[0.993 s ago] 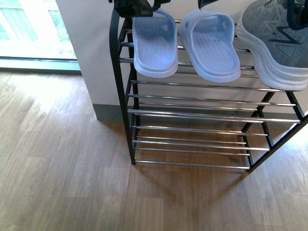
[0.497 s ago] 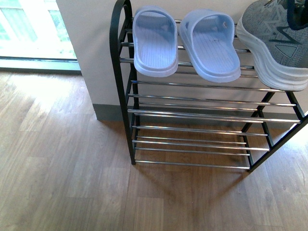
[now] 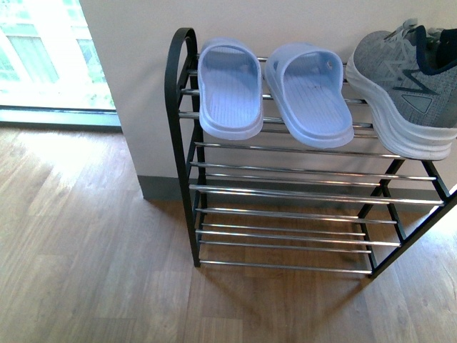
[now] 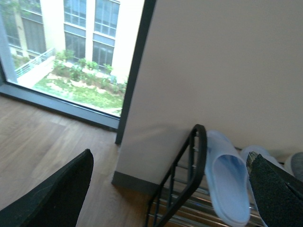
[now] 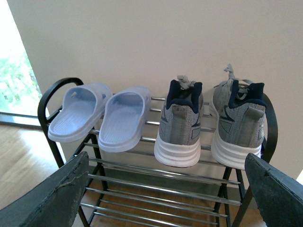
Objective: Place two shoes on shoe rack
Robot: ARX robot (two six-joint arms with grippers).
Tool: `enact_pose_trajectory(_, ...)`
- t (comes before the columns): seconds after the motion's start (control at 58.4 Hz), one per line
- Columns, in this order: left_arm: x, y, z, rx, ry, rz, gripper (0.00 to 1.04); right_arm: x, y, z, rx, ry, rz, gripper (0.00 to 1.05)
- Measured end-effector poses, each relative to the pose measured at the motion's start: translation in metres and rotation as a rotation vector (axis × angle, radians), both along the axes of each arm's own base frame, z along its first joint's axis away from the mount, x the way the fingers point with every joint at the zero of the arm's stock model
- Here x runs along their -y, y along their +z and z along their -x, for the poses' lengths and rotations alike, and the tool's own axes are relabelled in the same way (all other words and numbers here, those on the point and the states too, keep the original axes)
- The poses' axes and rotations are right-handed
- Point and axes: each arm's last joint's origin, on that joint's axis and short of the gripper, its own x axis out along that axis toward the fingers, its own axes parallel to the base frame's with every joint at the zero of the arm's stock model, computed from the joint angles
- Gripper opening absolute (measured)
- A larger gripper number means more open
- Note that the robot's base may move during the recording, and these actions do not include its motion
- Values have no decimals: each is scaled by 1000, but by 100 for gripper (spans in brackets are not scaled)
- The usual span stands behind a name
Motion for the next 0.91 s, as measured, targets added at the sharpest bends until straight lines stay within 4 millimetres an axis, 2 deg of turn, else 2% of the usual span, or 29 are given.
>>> enact_pose_trajectory(0.12, -17, -15, 27, -3, 47, -3, 95, 0, 0, 0, 0, 0, 0, 96)
enact_pose_trajectory(0.206, -25, -30, 37, -3, 80, 9, 95, 0, 0, 0, 0, 0, 0, 96)
enact_pose_trajectory(0.291, -30, -44, 40, -33, 124, -9, 95, 0, 0, 0, 0, 0, 0, 96)
enact_pose_trajectory(0.445, -31, -44, 40, -33, 122, -16, 95, 0, 0, 0, 0, 0, 0, 96)
enact_pose_trajectory(0.582, -35, -54, 44, 124, -22, -144, 73, 0, 0, 0, 0, 0, 0, 96)
enact_pose_trajectory(0.754, -40, -76, 49, 123, -33, -231, 45, 0, 0, 0, 0, 0, 0, 96)
enact_pose_trajectory(0.908, -51, -93, 56, 126, -31, -252, 5, 0, 0, 0, 0, 0, 0, 96)
